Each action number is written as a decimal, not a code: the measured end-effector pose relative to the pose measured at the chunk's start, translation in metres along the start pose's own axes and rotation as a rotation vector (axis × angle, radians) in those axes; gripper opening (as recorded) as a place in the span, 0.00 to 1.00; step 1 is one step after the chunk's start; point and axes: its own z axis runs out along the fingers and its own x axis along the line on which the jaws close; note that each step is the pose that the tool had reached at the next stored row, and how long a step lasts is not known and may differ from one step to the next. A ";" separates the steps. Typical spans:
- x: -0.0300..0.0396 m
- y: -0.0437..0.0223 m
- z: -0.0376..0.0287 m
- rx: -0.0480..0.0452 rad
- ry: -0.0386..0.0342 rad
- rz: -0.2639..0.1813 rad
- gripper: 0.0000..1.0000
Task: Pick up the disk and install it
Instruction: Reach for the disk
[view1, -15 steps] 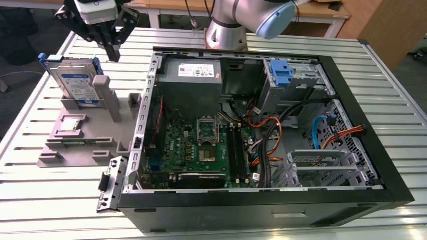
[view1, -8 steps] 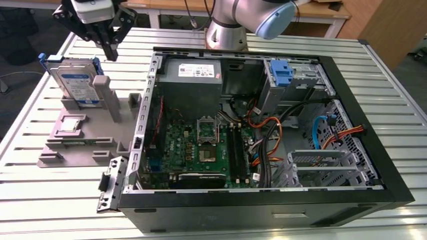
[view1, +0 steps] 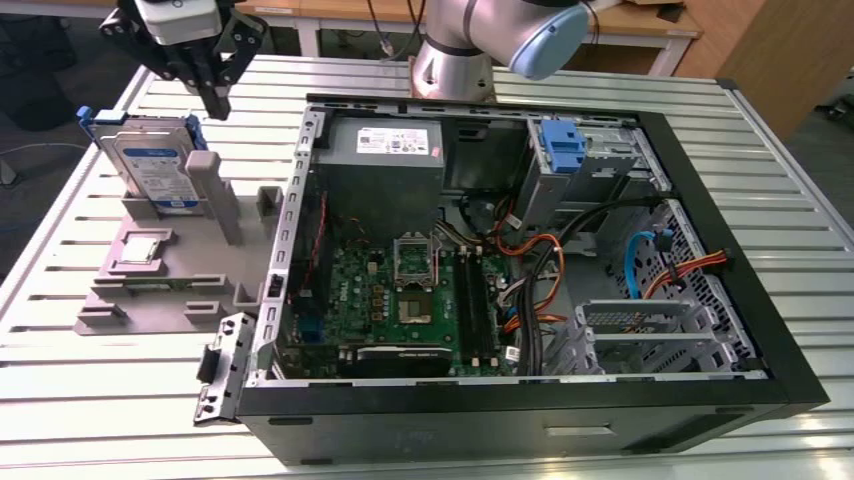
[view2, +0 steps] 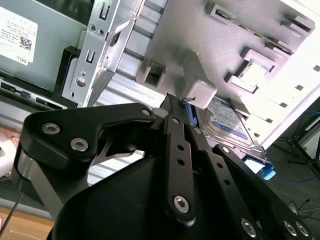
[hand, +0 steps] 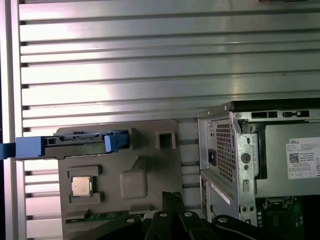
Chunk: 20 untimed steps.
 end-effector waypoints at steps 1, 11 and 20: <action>0.0009 0.0005 0.0002 0.0000 0.0000 0.000 0.10; 0.0112 0.0051 0.0020 0.0000 0.0000 0.000 0.10; 0.0211 0.0084 0.0036 0.0001 0.0001 0.000 0.10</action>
